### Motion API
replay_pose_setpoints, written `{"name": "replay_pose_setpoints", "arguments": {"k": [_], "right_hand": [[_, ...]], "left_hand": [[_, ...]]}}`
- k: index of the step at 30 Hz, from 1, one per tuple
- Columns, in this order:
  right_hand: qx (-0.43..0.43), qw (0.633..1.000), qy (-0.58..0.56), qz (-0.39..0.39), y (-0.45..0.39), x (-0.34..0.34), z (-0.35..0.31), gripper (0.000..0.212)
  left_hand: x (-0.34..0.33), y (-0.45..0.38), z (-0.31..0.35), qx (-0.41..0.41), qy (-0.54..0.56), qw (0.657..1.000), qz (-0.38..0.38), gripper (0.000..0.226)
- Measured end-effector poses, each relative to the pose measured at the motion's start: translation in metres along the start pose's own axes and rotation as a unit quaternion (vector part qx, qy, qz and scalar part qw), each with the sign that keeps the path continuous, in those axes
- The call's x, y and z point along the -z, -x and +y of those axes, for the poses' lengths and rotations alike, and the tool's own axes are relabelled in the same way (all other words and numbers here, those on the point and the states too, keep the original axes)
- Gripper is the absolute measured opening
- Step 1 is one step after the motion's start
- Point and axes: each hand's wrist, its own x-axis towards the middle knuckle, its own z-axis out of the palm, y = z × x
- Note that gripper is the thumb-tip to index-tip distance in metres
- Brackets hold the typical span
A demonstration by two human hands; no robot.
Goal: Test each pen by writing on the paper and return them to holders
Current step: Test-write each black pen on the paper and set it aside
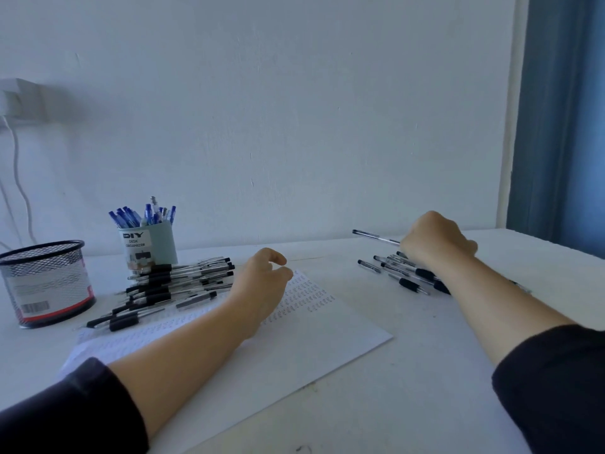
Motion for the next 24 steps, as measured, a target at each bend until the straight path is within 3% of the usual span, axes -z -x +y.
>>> {"name": "replay_pose_setpoints", "arguments": {"k": [10, 13, 16, 18, 21, 24], "right_hand": [[-0.055, 0.983, 0.131, -0.112, 0.011, 0.005, -0.008, 0.018], [-0.038, 0.984, 0.145, -0.099, 0.017, 0.000, -0.011, 0.016], [0.030, 0.990, 0.135, -0.042, 0.023, -0.010, -0.016, 0.006], [0.114, 0.987, 0.108, -0.037, 0.026, -0.017, -0.021, 0.019], [0.228, 0.965, -0.006, -0.128, 0.042, -0.023, -0.033, 0.044], [0.289, 0.933, -0.021, -0.212, 0.059, -0.026, -0.042, 0.053]], "left_hand": [[0.001, -0.001, -0.001, -0.019, -0.033, 0.999, -0.010, 0.013], [0.001, -0.002, -0.001, -0.023, -0.034, 0.999, -0.013, 0.013], [0.001, -0.002, 0.000, -0.029, -0.039, 0.999, -0.015, 0.013], [0.002, -0.001, 0.000, -0.031, -0.039, 0.999, -0.018, 0.012], [0.006, -0.001, 0.003, -0.033, -0.031, 0.999, -0.025, 0.013], [0.018, -0.007, 0.007, -0.040, -0.023, 0.999, -0.018, 0.014]]}}
